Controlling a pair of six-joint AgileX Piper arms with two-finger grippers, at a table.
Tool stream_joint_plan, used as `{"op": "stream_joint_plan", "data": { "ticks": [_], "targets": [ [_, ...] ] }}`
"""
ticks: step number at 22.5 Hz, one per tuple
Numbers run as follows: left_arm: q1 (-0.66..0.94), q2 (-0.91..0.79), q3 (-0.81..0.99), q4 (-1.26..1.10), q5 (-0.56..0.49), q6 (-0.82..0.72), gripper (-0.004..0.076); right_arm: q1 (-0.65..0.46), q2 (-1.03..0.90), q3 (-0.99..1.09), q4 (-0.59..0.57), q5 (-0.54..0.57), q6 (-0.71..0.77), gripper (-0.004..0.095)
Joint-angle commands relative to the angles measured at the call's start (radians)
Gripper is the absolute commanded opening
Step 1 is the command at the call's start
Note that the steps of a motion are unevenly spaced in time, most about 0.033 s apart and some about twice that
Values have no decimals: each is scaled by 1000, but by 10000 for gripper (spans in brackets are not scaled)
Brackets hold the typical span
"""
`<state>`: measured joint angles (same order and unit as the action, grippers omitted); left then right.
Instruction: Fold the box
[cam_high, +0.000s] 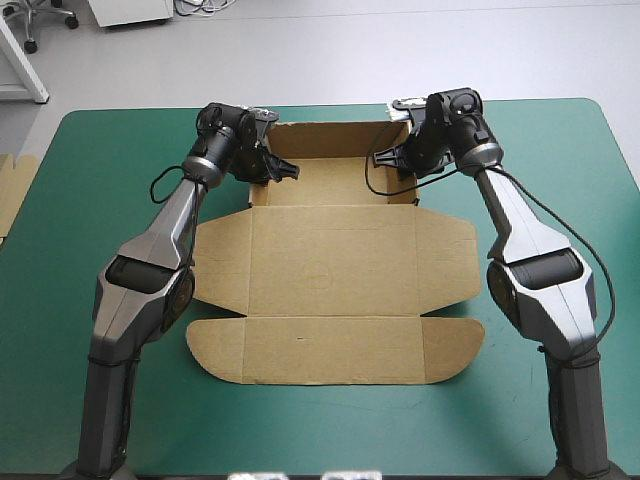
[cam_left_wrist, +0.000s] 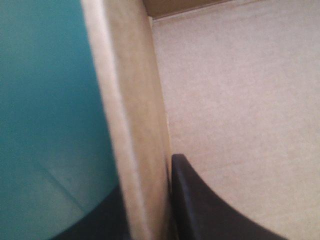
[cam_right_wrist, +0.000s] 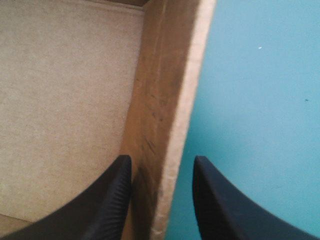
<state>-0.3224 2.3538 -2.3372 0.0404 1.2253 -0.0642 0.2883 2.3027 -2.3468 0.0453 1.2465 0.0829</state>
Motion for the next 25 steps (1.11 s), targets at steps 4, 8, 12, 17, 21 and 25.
{"op": "stream_joint_plan", "data": {
  "ticks": [4, 8, 12, 17, 21, 25],
  "targets": [
    [4, -95, -18, -34, 61, 47, 439, -9, -88, -30, -2, -2, -5, 483],
    [4, -129, -18, -80, 68, 64, 489, -9, -123, -38, -6, -2, -9, 483],
    [2, -188, -18, -104, 42, 72, 489, -20, -172, -38, 9, -2, -12, 482],
    [2, -260, -18, -99, 67, 77, 489, -20, -219, -38, 32, -2, -27, 482],
    [2, -332, -18, -90, 54, 83, 479, -18, -275, -37, 26, -4, -31, 406],
    [2, -388, -16, -97, 39, 99, 470, -18, -327, -35, 28, -11, -47, 332]
  ]
}}
